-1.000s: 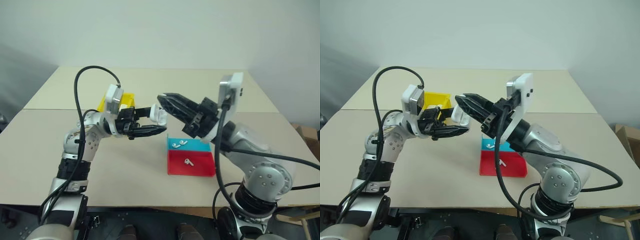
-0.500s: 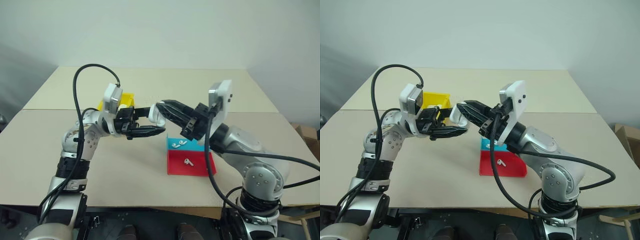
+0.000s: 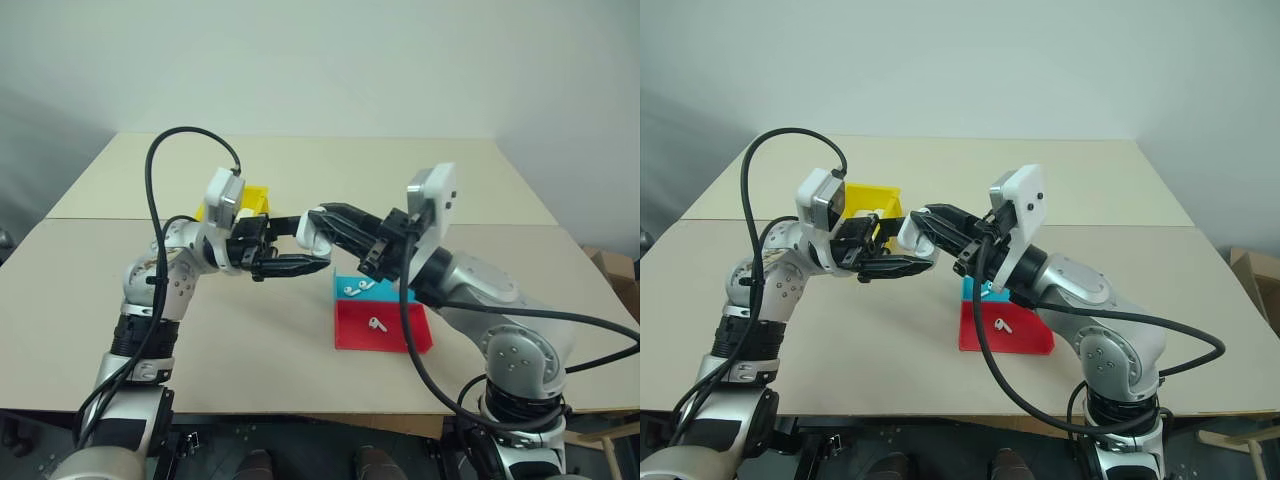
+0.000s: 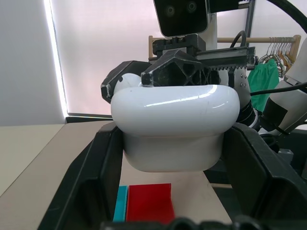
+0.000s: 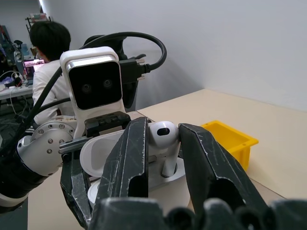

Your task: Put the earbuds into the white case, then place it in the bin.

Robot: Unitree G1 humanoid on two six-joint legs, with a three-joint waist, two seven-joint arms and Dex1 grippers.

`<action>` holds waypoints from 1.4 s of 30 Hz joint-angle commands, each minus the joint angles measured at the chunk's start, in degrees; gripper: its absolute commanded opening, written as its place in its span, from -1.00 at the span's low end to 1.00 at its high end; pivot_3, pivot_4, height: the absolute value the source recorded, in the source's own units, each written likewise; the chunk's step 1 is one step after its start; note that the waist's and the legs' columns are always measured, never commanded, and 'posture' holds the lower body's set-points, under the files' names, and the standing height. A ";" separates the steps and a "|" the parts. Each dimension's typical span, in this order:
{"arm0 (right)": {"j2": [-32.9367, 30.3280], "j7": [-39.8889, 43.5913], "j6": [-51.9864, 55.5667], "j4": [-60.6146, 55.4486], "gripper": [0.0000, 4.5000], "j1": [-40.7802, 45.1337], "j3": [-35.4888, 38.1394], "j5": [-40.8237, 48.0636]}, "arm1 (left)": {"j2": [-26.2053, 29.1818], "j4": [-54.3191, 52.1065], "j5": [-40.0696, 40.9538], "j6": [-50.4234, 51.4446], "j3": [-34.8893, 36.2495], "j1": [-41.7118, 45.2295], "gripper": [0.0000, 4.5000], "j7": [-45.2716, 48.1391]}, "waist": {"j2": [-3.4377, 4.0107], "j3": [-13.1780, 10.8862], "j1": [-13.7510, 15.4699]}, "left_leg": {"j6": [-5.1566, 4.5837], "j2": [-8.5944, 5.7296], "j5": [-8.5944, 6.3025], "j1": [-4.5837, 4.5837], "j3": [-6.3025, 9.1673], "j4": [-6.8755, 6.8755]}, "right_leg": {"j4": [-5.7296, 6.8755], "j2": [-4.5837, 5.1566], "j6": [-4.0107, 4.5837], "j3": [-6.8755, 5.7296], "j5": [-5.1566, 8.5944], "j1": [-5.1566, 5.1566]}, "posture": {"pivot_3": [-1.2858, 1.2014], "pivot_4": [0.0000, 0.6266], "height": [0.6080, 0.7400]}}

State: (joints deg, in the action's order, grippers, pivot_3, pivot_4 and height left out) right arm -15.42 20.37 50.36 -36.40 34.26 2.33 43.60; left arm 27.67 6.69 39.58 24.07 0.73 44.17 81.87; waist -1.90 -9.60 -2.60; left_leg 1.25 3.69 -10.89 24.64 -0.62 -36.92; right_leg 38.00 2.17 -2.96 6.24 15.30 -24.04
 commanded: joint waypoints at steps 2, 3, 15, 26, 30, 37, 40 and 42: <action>-2.57 2.30 -1.96 -0.77 -0.37 -1.47 -0.48 0.15 | 0.30 -1.71 0.58 -1.25 1.75 0.59 0.24 -0.16 | 0.00 0.00 0.00 | 0.00 0.00 0.00 0.00 0.00 0.00 | -0.01 0.00 0.00 0.00 0.00 0.00 | 0.03 -0.52 1.00; -3.22 3.24 -2.38 -0.85 -0.28 -1.70 -0.59 0.49 | 0.26 -1.53 0.45 -1.38 1.78 0.70 0.24 -0.24 | 0.00 0.00 -0.02 | 0.00 0.00 0.00 0.00 0.00 0.00 | 0.00 0.00 0.00 0.00 0.00 0.00 | 0.03 -0.52 1.00; -8.75 4.36 -2.53 4.83 0.35 3.60 8.13 6.42 | 2.47 -1.60 -0.05 -1.23 2.96 -0.29 0.24 0.08 | -0.01 -0.01 0.04 | 0.00 0.00 0.00 0.01 0.01 -0.01 | -0.01 0.00 0.00 -0.01 0.00 0.01 | 0.03 -0.52 1.00; -30.11 42.43 -27.41 39.28 0.35 21.15 -27.17 -30.84 | 9.26 -5.64 1.52 -0.16 6.02 -5.80 0.24 1.47 | 0.05 -0.05 -0.66 | -0.01 0.03 0.00 -0.03 -0.09 0.02 | -0.02 -0.02 0.06 0.05 0.03 -0.07 | 0.03 -0.52 1.00; -25.41 50.04 -42.91 55.70 0.35 28.21 -34.26 -41.05 | 8.79 -9.17 2.39 0.27 6.67 -7.94 0.24 -0.85 | 0.04 -0.06 -0.79 | -0.01 0.04 0.00 0.04 -0.07 0.03 | -0.04 -0.02 0.05 0.00 0.03 -0.10 | 0.03 -0.52 1.00; -17.58 53.46 -69.22 81.56 0.35 36.79 -39.44 -54.56 | 9.38 -13.01 3.46 0.48 8.02 -11.15 0.24 -3.61 | 0.05 -0.07 -0.81 | 0.02 0.03 0.01 0.04 -0.06 0.01 | -0.01 0.02 0.08 -0.03 0.01 -0.09 | 0.03 -0.52 1.00; -15.21 53.53 -74.23 88.78 -0.05 38.99 -39.25 -57.56 | 9.87 -14.07 4.02 0.67 8.51 -12.02 0.24 -4.36 | 0.06 -0.07 -0.92 | 0.05 0.03 0.03 0.03 -0.03 0.02 | 0.01 0.02 0.09 -0.06 0.01 -0.08 | 0.03 -0.52 1.00; -13.97 51.97 -77.04 92.04 -0.21 40.10 -39.30 -59.97 | 10.34 -14.89 4.36 0.83 8.96 -12.74 0.24 -4.85 | 0.06 -0.07 -1.07 | 0.05 0.04 0.03 0.03 -0.03 0.03 | 0.02 0.02 0.10 -0.06 0.01 -0.08 | 0.03 -0.52 1.00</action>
State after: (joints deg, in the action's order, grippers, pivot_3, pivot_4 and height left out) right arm -29.53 73.04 -23.78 54.06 72.35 -37.74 -14.88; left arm 37.02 -6.07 42.83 24.61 7.97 31.40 77.54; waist -1.84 -9.67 -3.66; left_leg 1.30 3.73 -10.87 24.67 -0.65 -36.89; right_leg 38.03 2.19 -2.86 6.18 15.31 -24.12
